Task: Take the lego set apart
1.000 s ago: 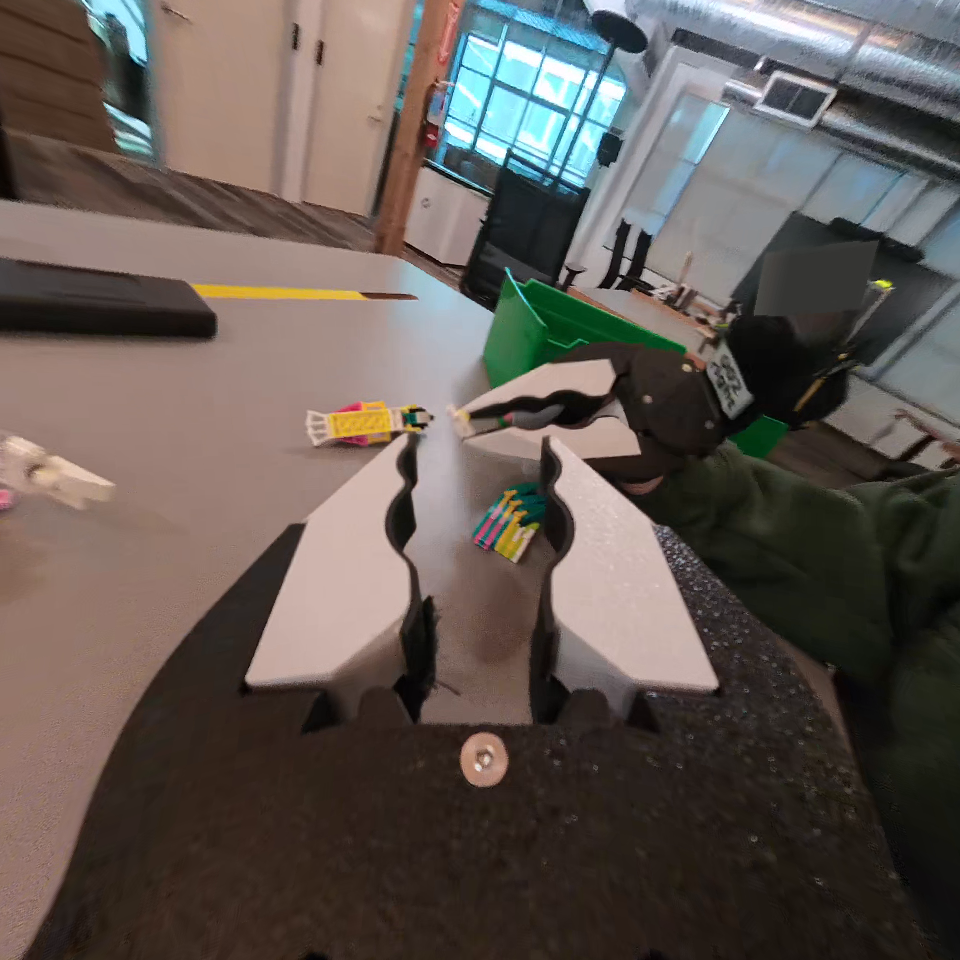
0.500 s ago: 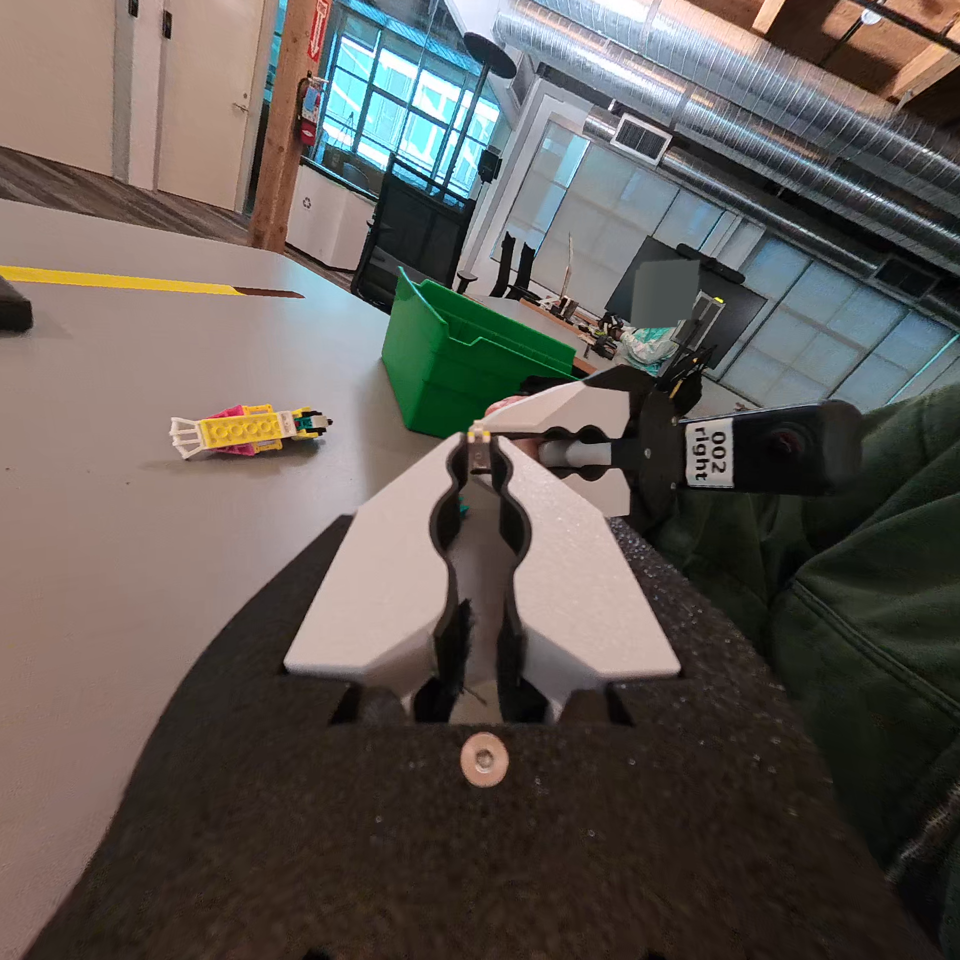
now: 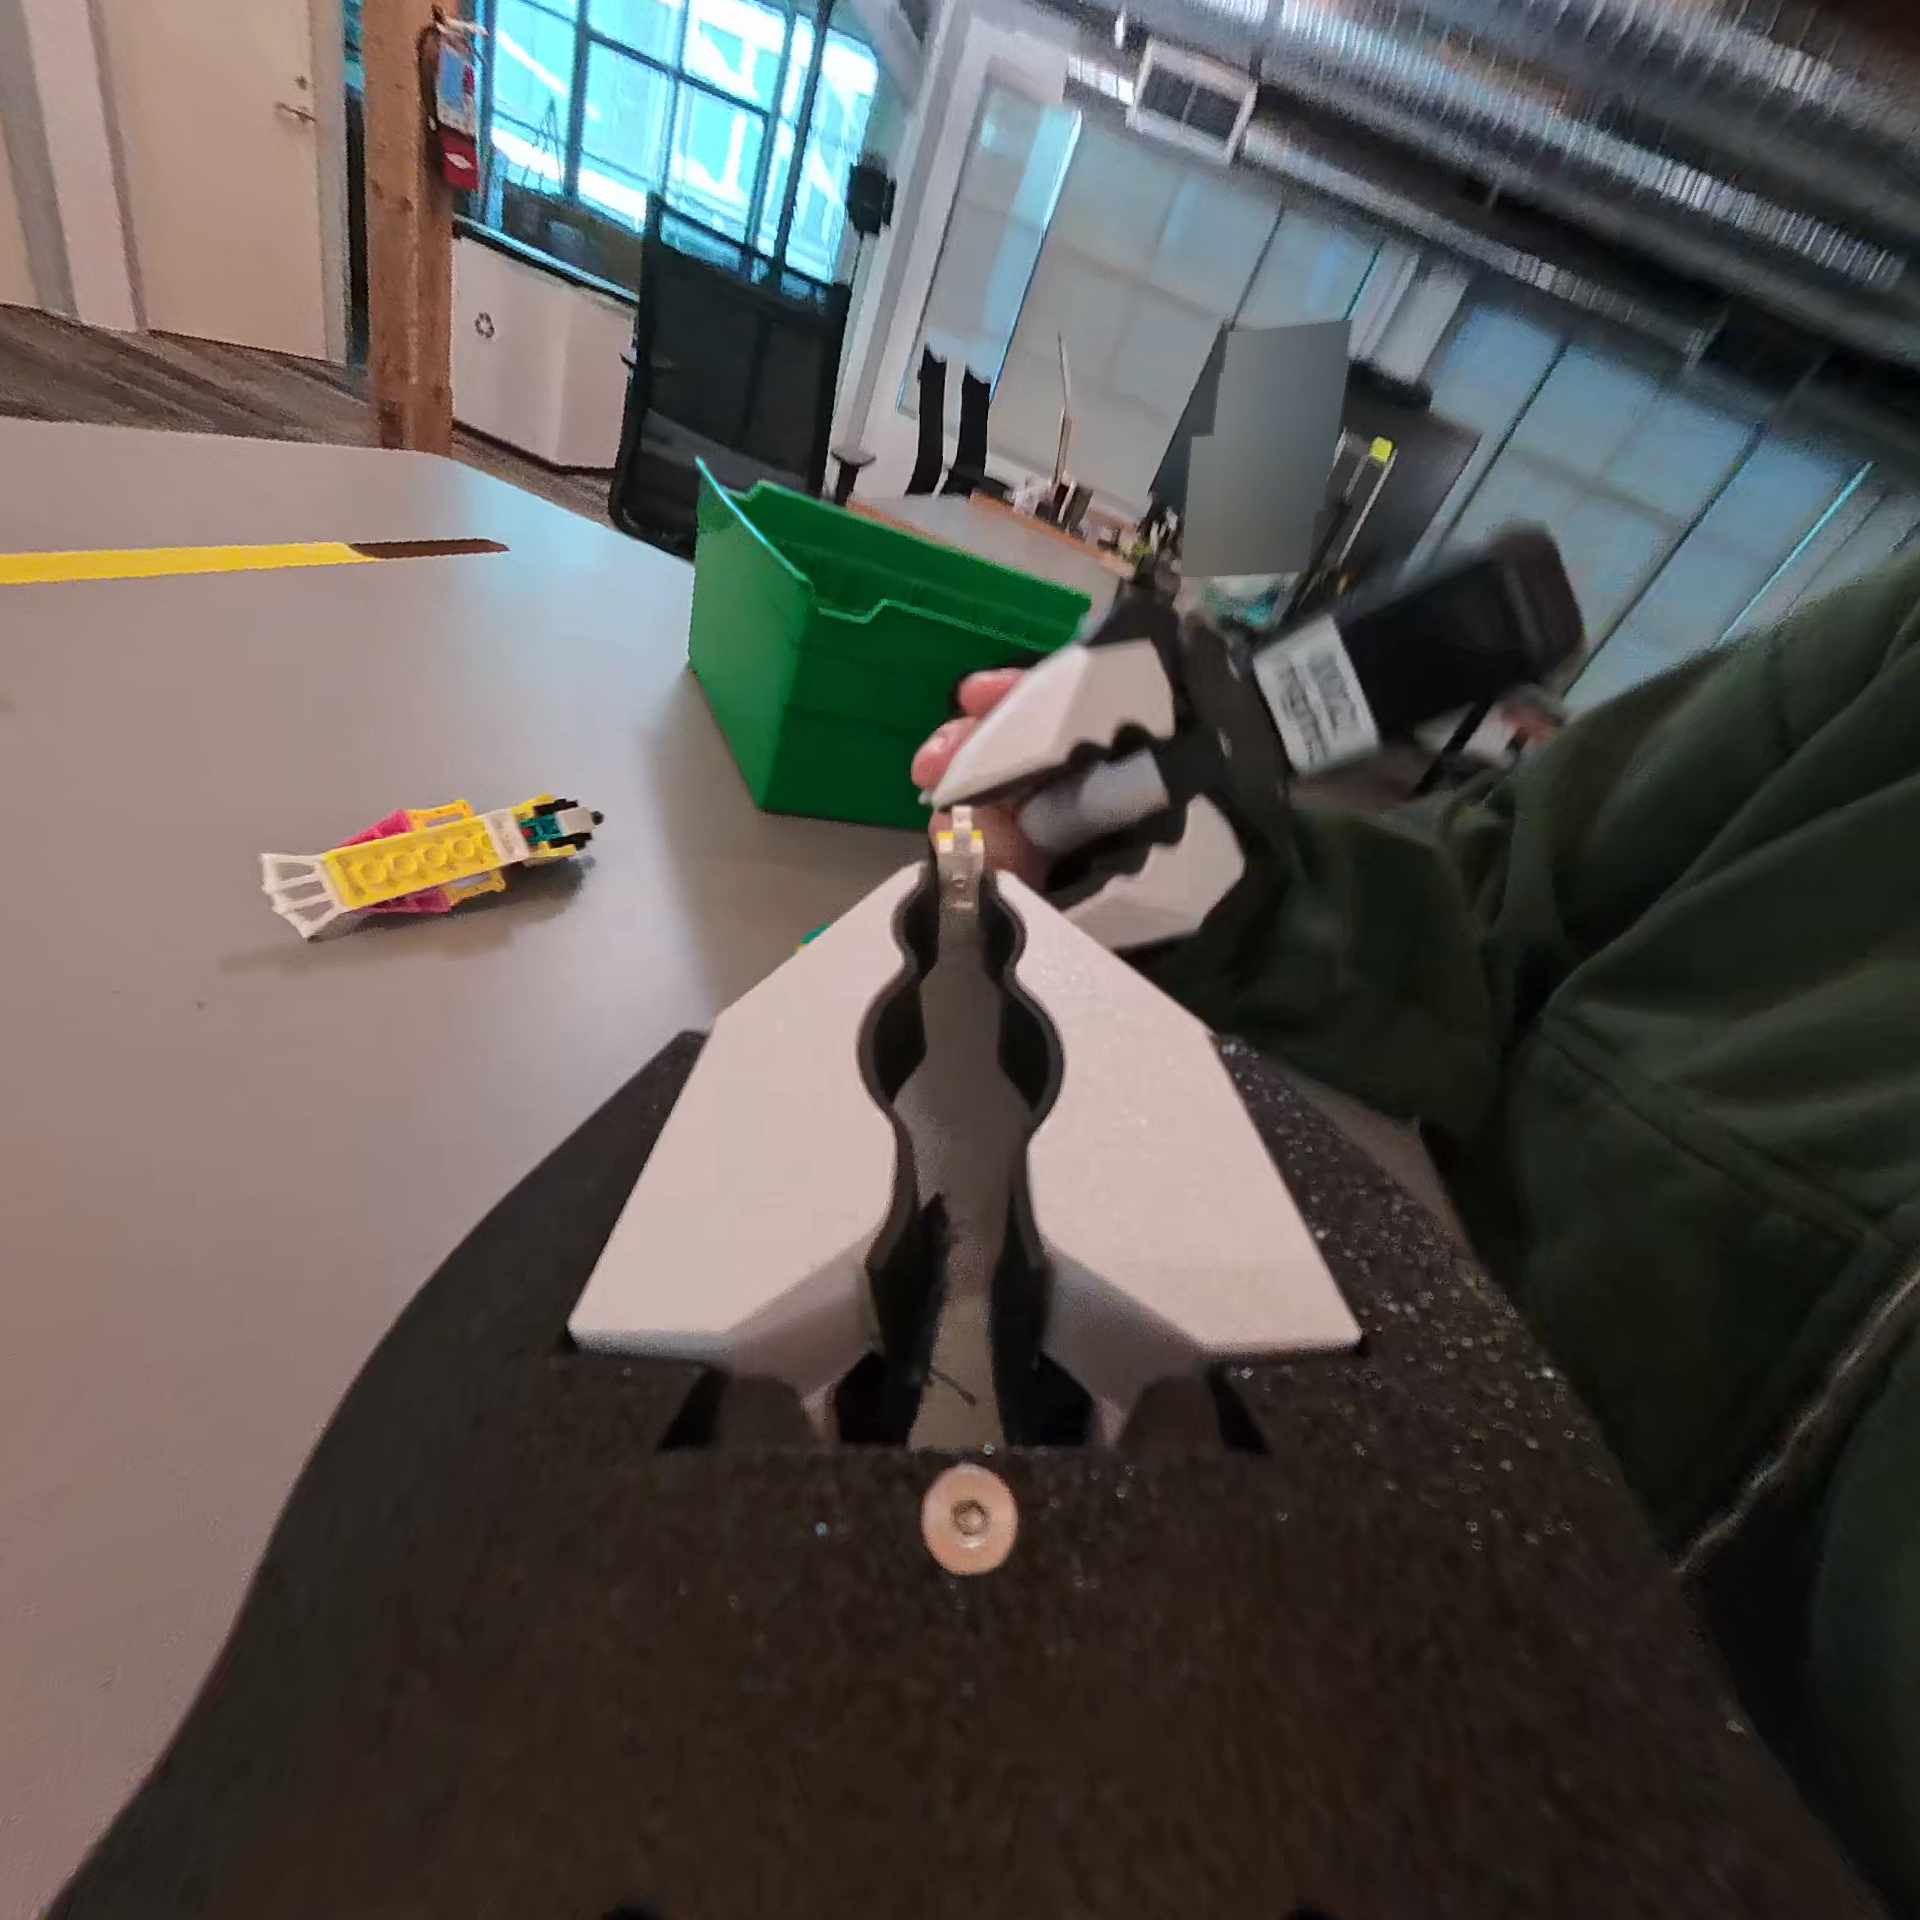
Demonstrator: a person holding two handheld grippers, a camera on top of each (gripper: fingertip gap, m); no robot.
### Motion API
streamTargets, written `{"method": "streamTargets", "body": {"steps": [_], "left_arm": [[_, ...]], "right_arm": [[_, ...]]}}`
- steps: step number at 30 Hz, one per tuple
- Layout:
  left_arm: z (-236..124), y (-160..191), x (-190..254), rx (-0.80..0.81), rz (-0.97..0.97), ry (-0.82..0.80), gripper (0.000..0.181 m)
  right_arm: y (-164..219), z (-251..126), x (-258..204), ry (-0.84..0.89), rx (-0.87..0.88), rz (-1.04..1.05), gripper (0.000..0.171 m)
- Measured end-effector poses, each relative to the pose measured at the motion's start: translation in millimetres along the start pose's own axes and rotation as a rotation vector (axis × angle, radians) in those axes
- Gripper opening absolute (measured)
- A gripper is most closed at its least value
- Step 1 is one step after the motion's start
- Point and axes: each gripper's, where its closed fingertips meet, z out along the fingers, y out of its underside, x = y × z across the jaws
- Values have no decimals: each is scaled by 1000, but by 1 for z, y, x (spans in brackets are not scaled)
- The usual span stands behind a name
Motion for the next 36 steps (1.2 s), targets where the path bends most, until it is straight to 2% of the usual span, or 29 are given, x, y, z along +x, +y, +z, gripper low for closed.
{"method": "streamTargets", "body": {"steps": [1,3,5,9,21,31,32,33,34,36], "left_arm": [[0,3,2,-36,48,-1,6],[1,11,8,-101,130,11,6],[5,15,19,-124,185,51,6],[7,22,23,-153,201,74,6],[6,16,31,-145,282,60,5],[5,11,40,-103,232,122,5],[2,-2,46,-16,213,159,0],[-11,-30,56,140,150,224,0],[-23,-44,51,200,147,197,0],[-31,-43,34,169,195,72,0]], "right_arm": [[-2,-3,-1,-74,36,153,25],[-6,-11,-2,-230,98,457,17],[-7,-16,-7,-361,119,645,9],[-8,-19,-17,-458,131,731,10],[-13,-28,-18,-500,120,674,5],[-15,-38,-21,-505,48,539,4],[-3,-37,-25,-496,-26,498,0],[19,-36,-31,-486,-147,438,0],[33,-35,-37,-488,-204,422,0],[21,-29,-40,-502,-141,481,0]]}}
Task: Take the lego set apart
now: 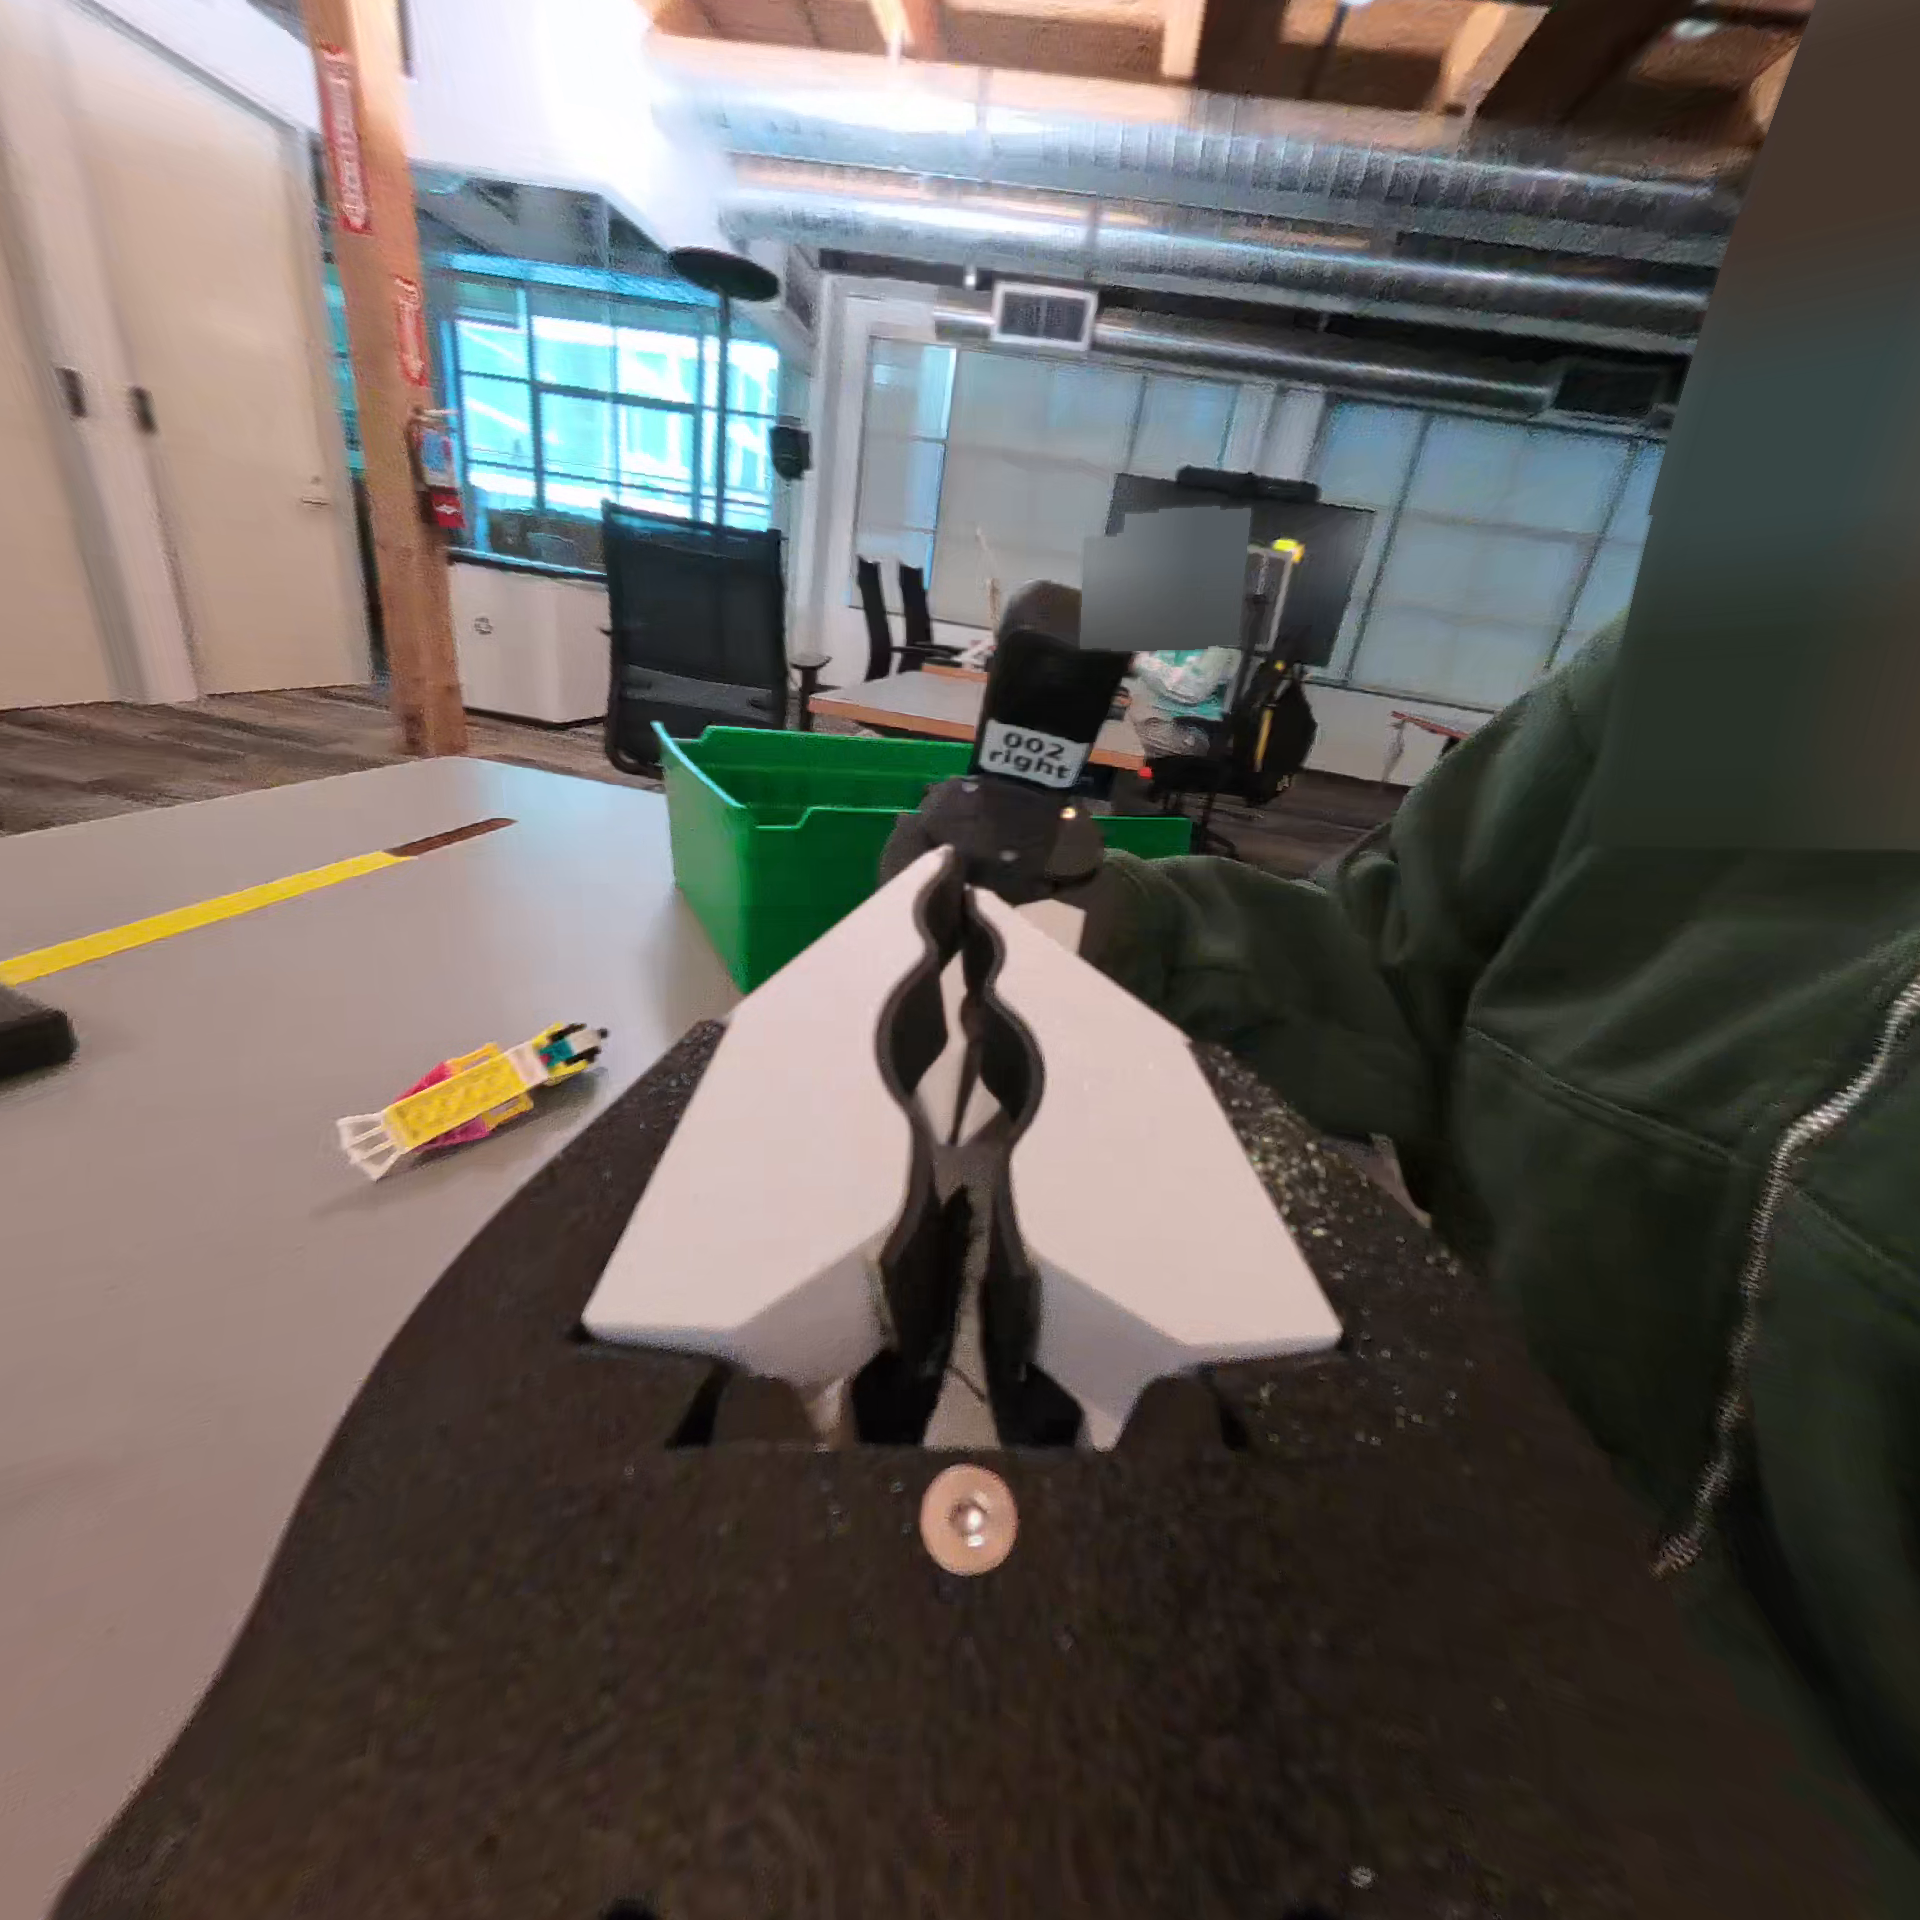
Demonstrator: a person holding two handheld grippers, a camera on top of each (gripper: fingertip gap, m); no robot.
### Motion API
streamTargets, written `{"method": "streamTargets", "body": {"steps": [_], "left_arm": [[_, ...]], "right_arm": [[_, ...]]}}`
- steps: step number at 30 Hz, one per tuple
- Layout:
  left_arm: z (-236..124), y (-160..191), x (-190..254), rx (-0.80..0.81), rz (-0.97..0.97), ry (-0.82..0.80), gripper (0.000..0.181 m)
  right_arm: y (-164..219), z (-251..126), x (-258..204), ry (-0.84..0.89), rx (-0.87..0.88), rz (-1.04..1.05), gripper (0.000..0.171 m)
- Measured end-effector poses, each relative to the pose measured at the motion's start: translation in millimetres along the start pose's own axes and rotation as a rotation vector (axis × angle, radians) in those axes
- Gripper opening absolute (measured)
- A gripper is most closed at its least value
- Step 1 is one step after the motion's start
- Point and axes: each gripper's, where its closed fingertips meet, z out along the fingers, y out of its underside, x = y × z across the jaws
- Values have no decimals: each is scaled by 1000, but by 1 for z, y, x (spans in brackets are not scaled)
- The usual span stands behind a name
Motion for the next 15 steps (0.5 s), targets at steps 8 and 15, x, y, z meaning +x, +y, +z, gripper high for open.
{"method": "streamTargets", "body": {"steps": [8,15], "left_arm": [[9,28,-18,-96,-23,-71,0],[-26,29,-63,-180,-55,-335,0]], "right_arm": [[-32,0,23,107,276,176,0],[-9,11,31,203,122,92,13]]}}
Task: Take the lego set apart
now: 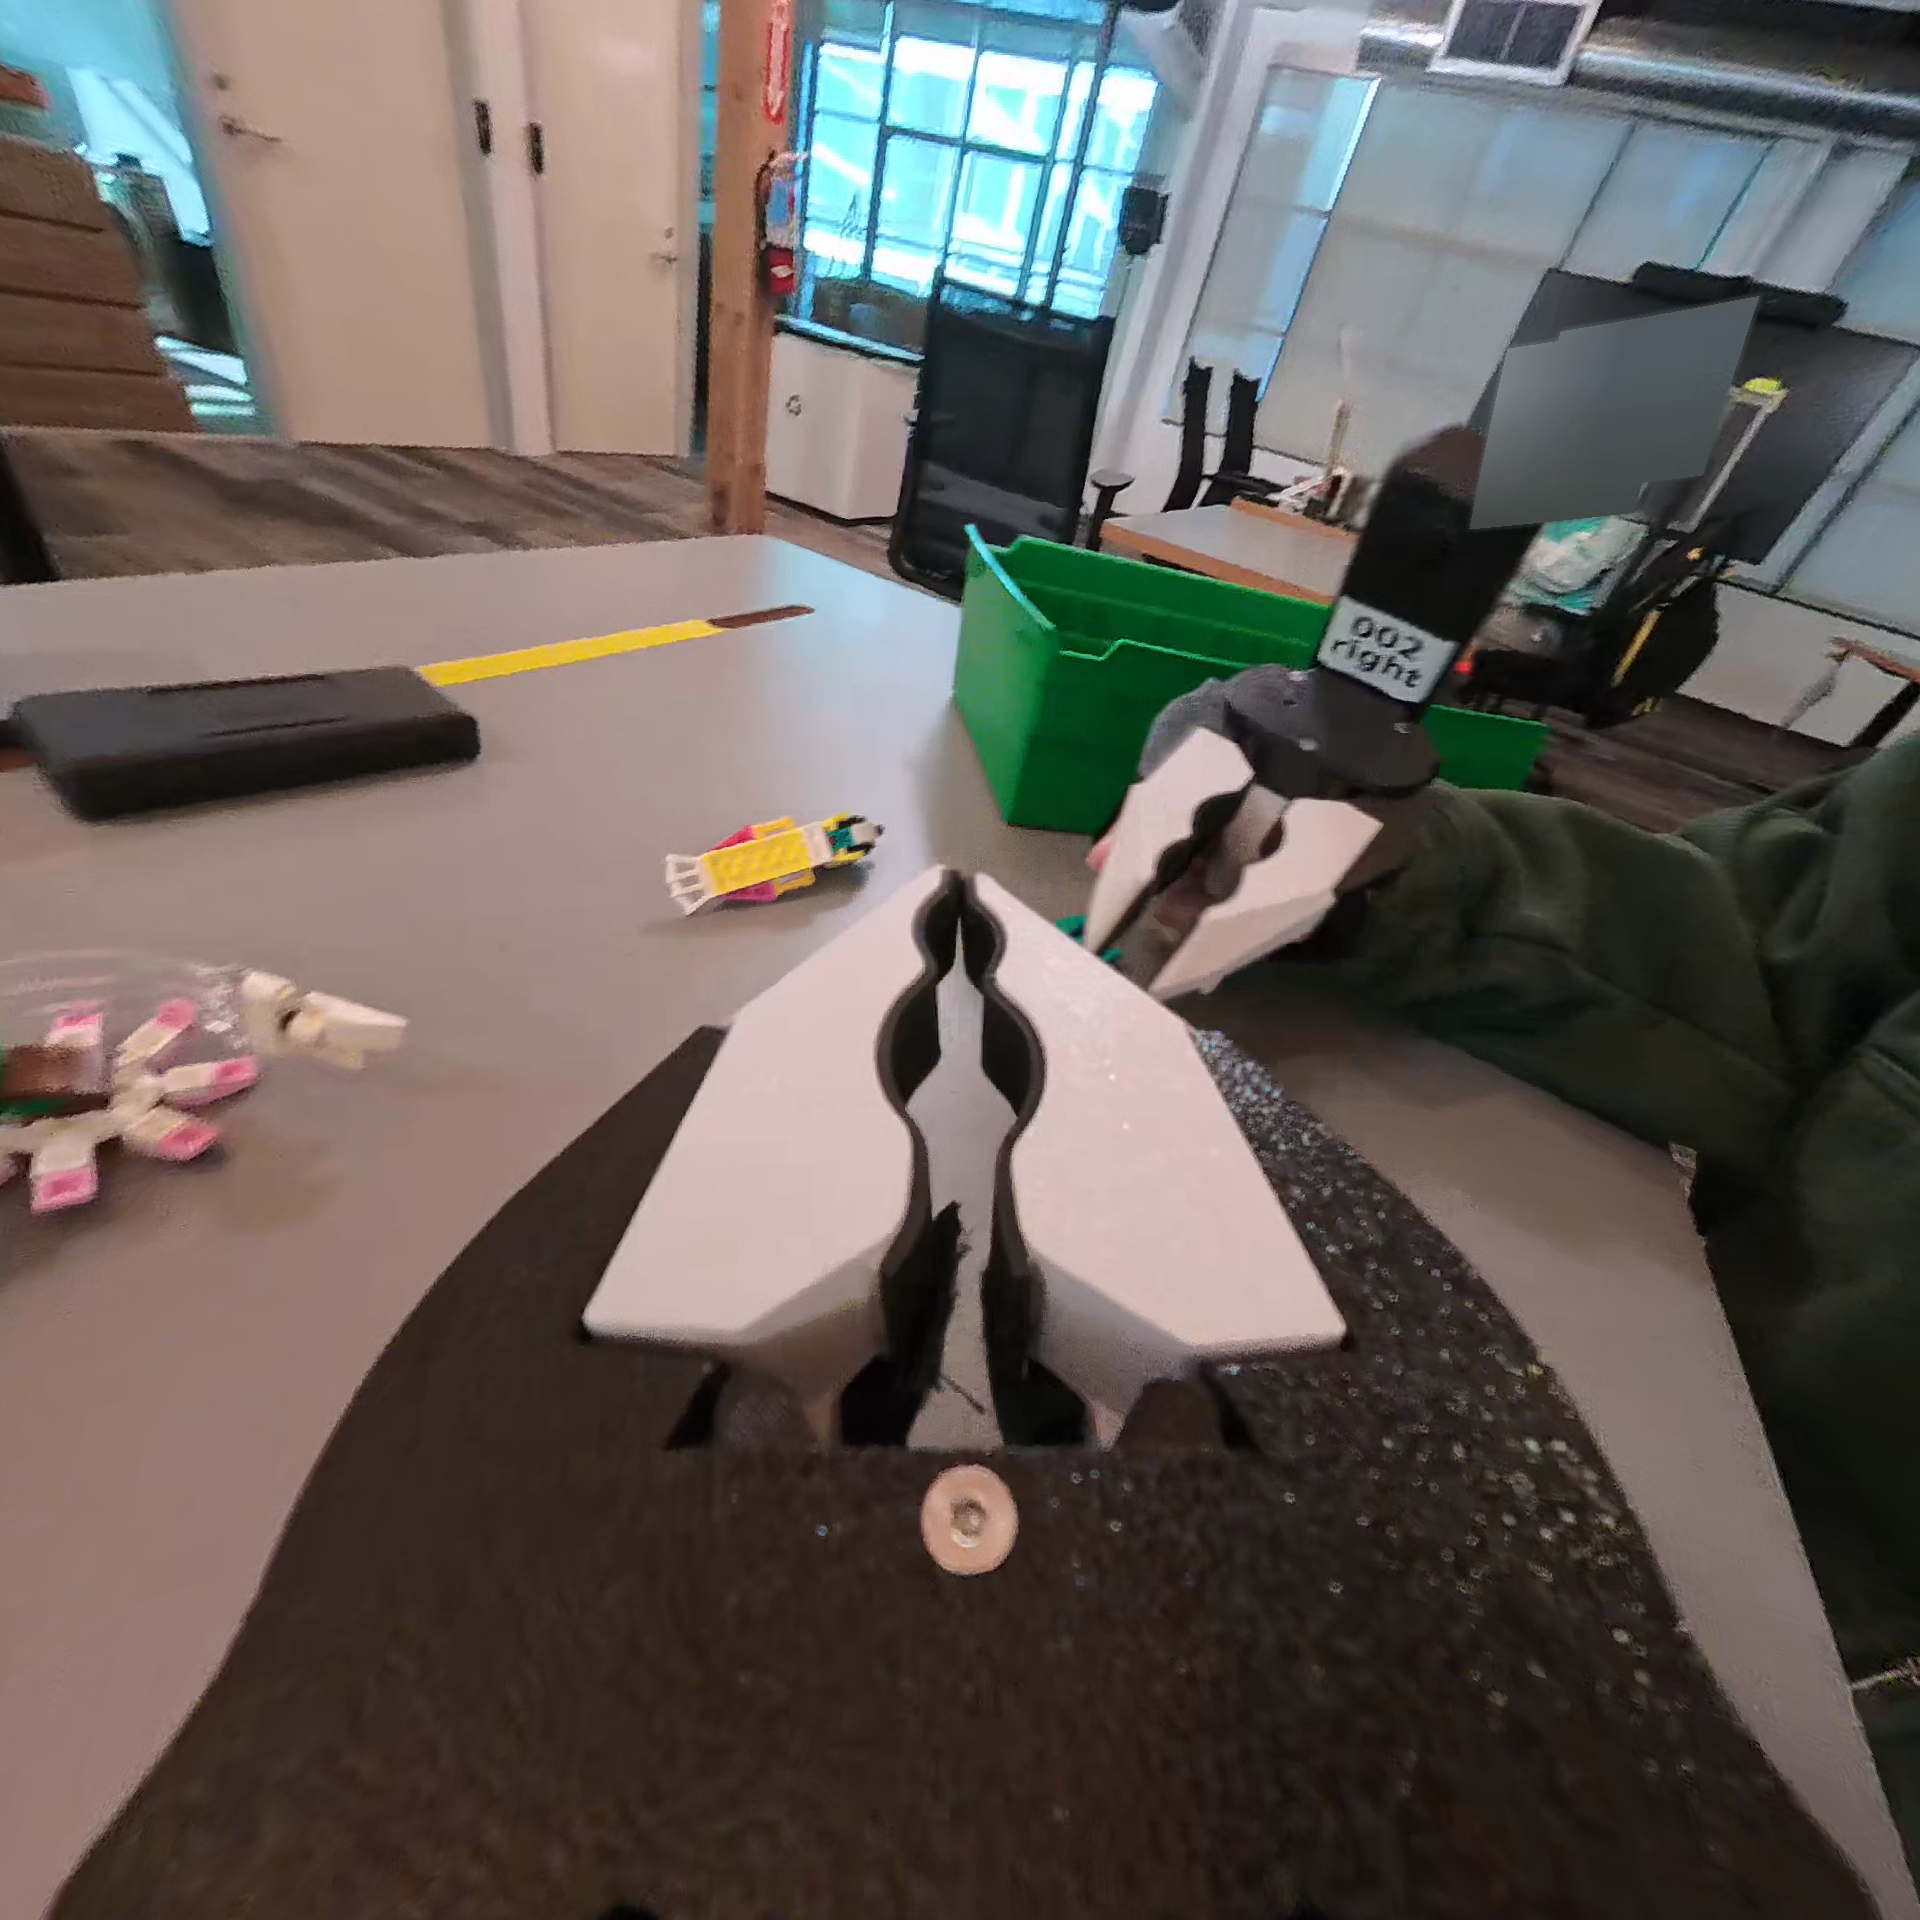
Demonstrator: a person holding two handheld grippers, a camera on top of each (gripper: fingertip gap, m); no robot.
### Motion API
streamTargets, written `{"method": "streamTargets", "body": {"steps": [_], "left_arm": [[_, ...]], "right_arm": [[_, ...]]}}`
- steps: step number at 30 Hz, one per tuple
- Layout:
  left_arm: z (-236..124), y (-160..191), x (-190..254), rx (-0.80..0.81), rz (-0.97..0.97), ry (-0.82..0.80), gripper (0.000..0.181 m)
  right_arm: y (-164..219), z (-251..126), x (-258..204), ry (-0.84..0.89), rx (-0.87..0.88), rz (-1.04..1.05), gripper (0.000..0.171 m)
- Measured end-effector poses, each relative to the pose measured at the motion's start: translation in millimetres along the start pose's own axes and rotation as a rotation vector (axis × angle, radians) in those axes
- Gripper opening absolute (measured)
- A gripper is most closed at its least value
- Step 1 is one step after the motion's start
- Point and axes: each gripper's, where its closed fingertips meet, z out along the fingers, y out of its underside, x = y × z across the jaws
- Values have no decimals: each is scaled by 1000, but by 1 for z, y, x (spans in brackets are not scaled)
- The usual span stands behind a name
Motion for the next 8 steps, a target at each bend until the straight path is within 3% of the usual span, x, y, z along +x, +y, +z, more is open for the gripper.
{"method": "streamTargets", "body": {"steps": [8], "left_arm": [[-11,25,-15,-163,-14,-86,25]], "right_arm": [[40,22,-59,-235,-319,28,27]]}}
